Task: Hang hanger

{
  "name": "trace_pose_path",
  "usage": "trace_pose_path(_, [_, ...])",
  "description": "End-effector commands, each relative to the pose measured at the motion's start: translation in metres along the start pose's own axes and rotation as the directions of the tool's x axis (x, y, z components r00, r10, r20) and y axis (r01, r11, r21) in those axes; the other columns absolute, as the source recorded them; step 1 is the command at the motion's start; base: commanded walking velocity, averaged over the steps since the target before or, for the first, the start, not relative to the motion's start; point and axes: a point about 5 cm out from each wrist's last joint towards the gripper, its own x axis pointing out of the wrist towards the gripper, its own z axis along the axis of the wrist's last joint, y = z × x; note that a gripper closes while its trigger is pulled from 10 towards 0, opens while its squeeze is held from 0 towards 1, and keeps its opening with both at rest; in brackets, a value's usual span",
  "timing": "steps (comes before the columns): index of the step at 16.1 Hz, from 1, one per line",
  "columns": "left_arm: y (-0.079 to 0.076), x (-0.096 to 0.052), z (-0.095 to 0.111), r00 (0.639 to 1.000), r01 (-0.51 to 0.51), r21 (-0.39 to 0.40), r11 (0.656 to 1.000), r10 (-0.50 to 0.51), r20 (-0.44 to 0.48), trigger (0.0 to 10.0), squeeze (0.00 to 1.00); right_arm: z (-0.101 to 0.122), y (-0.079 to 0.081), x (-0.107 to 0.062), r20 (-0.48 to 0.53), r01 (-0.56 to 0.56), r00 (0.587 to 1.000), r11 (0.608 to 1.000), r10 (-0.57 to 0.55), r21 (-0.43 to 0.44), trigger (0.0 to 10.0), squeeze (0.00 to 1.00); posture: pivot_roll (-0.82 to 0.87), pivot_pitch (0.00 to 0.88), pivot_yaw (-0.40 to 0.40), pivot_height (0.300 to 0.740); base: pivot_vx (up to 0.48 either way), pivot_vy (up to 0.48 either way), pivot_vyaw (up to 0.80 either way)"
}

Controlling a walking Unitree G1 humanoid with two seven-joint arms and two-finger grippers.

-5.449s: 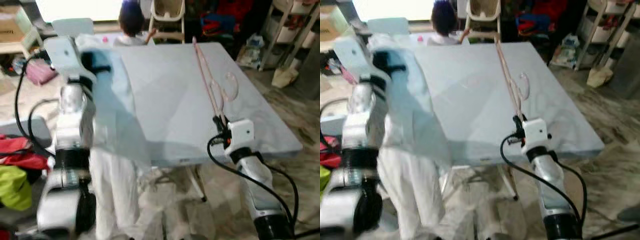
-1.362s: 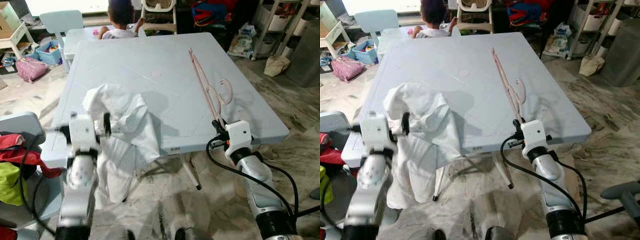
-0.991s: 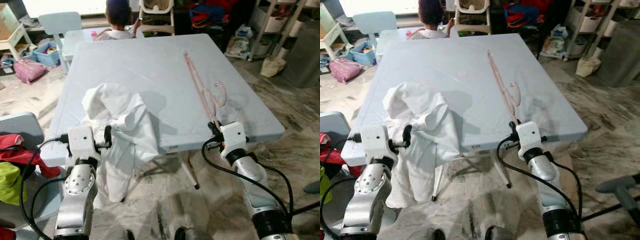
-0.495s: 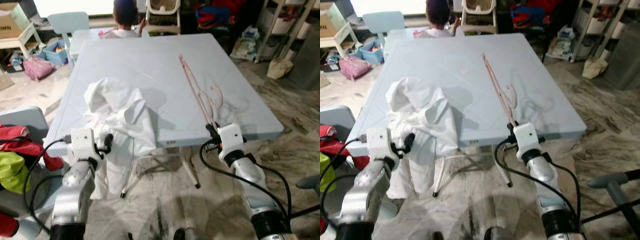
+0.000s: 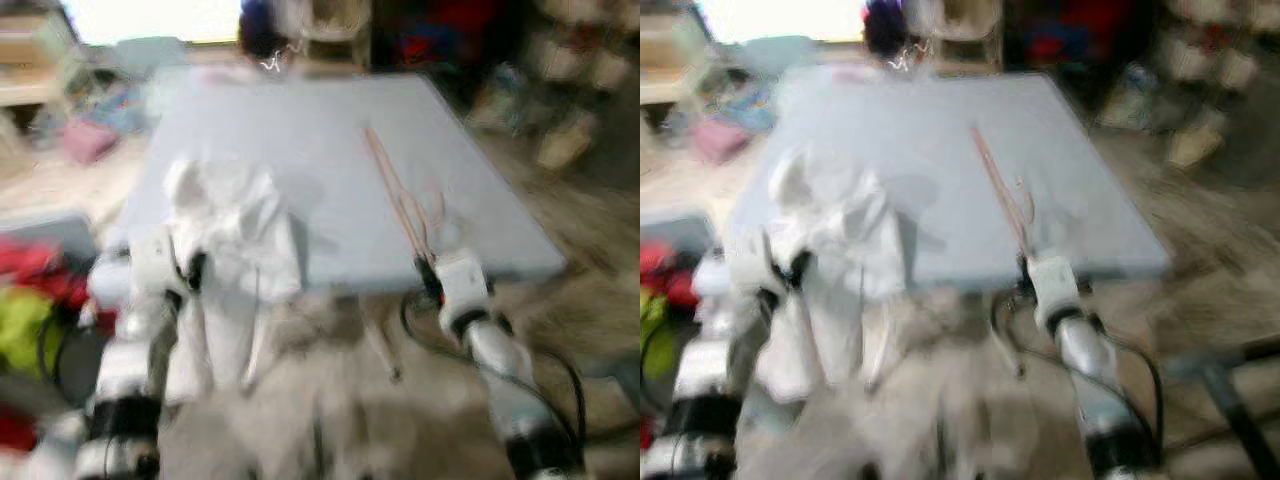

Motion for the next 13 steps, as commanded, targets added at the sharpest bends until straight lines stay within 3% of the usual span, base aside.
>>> trace_pose_path(1, [0.002, 0.006, 0.005, 1.000, 0.007, 0.019, 1.000, -0.007, 0.002, 0.0, 0.00, 0.004, -0.004, 0.001, 0.010, 0.007, 1.000, 1.000, -0.007, -0.007, 10.0, 0.00, -0.06, 0.000, 0.024, 0.740, 0.000, 0.000, 0.00])
trace_pose_path(5, [-0.002, 0.013, 0.008, 1.000, 0.024, 0.011, 1.000, -0.024, 0.005, 0.0, 0.00, 0.002, -0.008, -0.001, 0.002, 0.017, 1.000, 1.000, -0.017, -0.019, 10.0, 0.00, -0.07, 0.000, 0.024, 0.740, 0.000, 0.000, 0.00])
trace_pose_path(9, [-0.004, 0.013, -0.003, 1.000, 0.027, -0.005, 1.000, -0.027, -0.013, 0.0, 0.00, 0.002, -0.007, -0.001, -0.003, 0.008, 1.000, 0.999, -0.009, -0.031, 10.0, 0.00, -0.06, 0.000, 0.021, 0.740, 0.000, 0.000, 0.00])
trace_pose_path(13, [-0.014, 0.013, 0.011, 0.997, 0.068, 0.019, 0.997, -0.069, 0.033, 0.0, 0.00, 0.003, -0.011, 0.002, -0.002, 0.024, 1.000, 0.999, -0.024, -0.039, 10.0, 0.00, -0.06, 0.000, 0.028, 0.740, 0.000, 0.000, 0.00])
